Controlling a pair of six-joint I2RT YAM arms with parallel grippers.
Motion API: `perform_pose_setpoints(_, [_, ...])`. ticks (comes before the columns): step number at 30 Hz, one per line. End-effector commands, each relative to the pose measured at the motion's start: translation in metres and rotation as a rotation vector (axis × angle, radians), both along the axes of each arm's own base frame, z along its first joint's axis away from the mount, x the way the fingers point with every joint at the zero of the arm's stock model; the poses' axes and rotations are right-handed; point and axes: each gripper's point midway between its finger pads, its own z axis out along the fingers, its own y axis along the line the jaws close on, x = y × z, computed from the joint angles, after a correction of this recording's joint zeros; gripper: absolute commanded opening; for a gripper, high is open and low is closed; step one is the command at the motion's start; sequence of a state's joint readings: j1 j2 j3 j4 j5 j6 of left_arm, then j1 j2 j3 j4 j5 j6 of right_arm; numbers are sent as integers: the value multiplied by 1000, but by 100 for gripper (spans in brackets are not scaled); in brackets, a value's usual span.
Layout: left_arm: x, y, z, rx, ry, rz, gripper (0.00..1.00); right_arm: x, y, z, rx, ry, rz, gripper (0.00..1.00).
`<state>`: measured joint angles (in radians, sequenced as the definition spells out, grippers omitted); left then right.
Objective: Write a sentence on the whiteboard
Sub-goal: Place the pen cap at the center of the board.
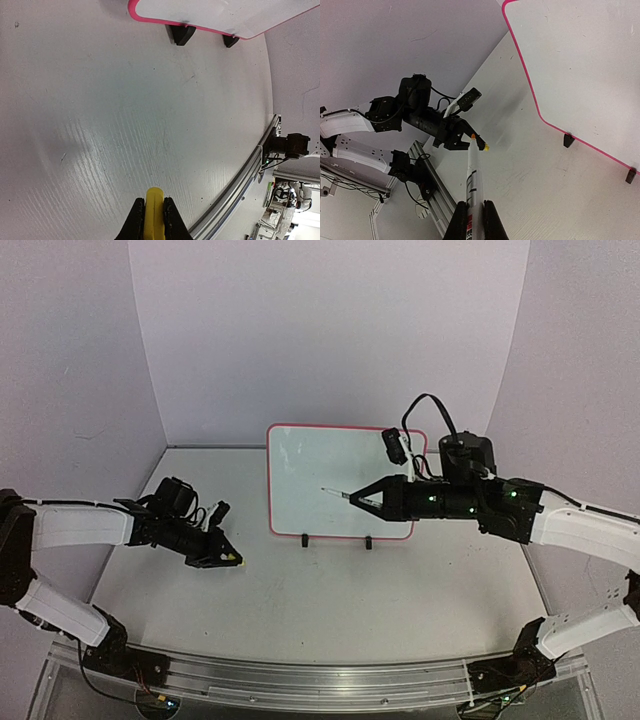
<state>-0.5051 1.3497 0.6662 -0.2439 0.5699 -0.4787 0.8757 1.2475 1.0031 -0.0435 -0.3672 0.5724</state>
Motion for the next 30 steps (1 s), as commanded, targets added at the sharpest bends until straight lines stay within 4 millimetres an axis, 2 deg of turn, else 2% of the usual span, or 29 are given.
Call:
perform_pose_setpoints(1, [4, -3, -12, 39, -24, -27, 1, 3, 7, 3, 28, -42, 4, 0])
perform_pose_setpoints(4, [5, -2, -19, 55, -12, -23, 8, 5, 10, -2, 14, -42, 9, 0])
perform_pose_setpoints(10, [7, 0, -29, 82, 7, -11, 30, 8, 13, -12, -14, -47, 13, 0])
perform_pose_setpoints(22, [11, 1, -31, 117, 4, -26, 67, 11, 18, -17, -33, -51, 27, 0])
perform_pose_setpoints(26, [12, 3, -27, 122, -11, -16, 76, 11, 18, -17, -33, -53, 24, 0])
perform_pose_setpoints(30, [22, 6, -6, 130, -79, 16, 81, 11, 17, -15, -34, -62, 24, 0])
